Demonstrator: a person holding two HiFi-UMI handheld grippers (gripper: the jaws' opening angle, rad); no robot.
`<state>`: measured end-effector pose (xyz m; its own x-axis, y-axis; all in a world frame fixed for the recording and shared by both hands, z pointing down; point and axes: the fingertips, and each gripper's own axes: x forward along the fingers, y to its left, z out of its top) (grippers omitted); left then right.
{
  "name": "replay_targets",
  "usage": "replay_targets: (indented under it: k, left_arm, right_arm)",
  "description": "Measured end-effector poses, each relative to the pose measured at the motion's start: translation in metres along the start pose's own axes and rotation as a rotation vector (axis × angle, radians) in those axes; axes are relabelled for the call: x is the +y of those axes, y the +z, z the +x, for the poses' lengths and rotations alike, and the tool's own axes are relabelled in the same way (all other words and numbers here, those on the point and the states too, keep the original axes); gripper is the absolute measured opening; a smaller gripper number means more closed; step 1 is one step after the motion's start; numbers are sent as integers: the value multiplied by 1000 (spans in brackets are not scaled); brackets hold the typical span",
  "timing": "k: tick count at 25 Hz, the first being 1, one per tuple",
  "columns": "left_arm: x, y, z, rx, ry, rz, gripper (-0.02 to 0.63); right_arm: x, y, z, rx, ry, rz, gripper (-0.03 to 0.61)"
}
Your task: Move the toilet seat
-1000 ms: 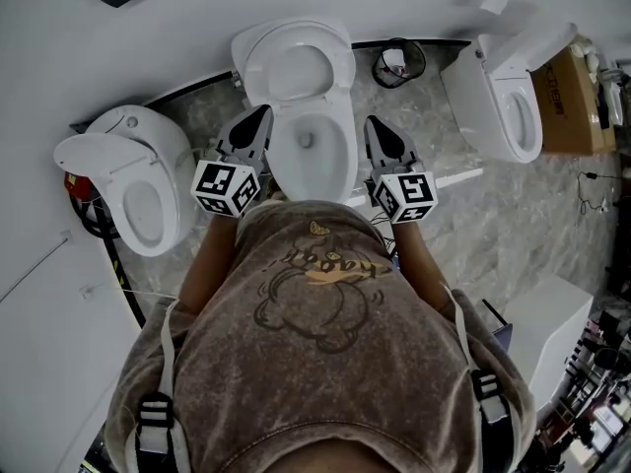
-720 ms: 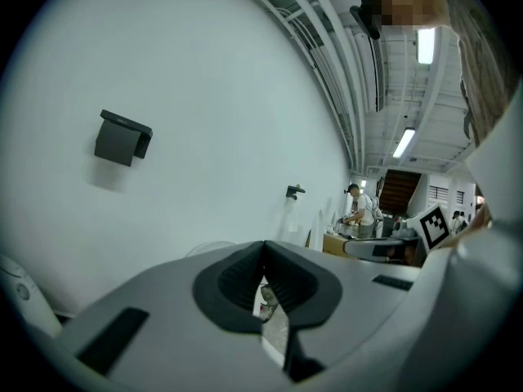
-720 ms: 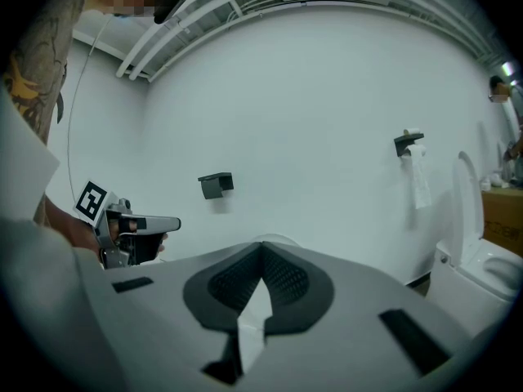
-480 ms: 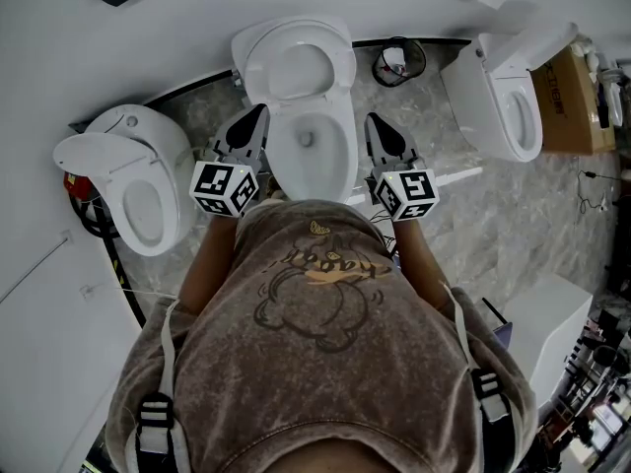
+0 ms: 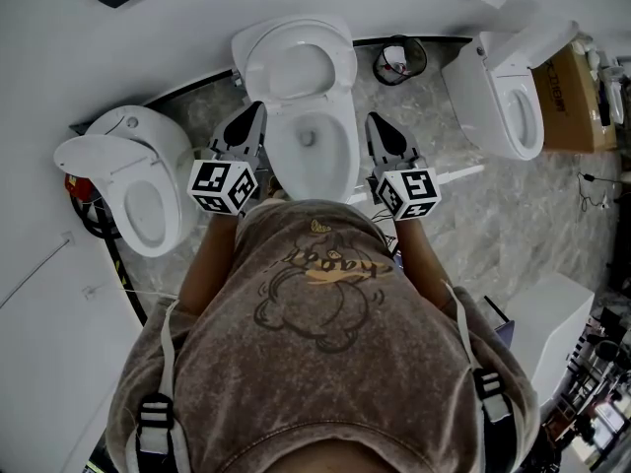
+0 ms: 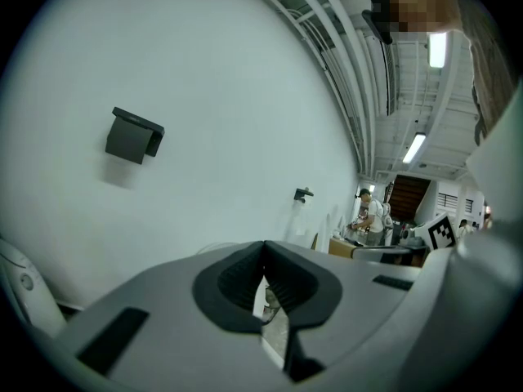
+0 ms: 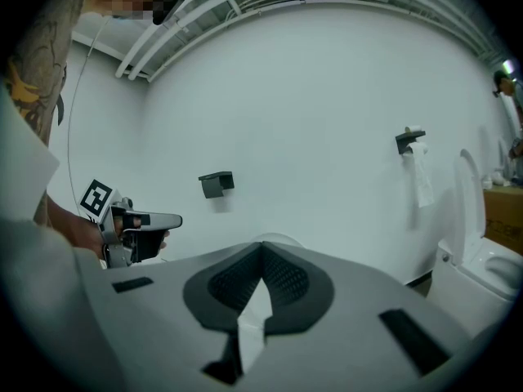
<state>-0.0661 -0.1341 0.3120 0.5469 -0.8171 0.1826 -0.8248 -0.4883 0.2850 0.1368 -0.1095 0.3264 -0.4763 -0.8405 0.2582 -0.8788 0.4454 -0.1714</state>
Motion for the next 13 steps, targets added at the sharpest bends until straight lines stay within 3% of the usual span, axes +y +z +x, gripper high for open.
replay_targets:
  k: [13]
  left_arm:
    - [0,4,1,13,6,19,9]
  right_arm:
    - [-4,5,4,3,8,-1,-2]
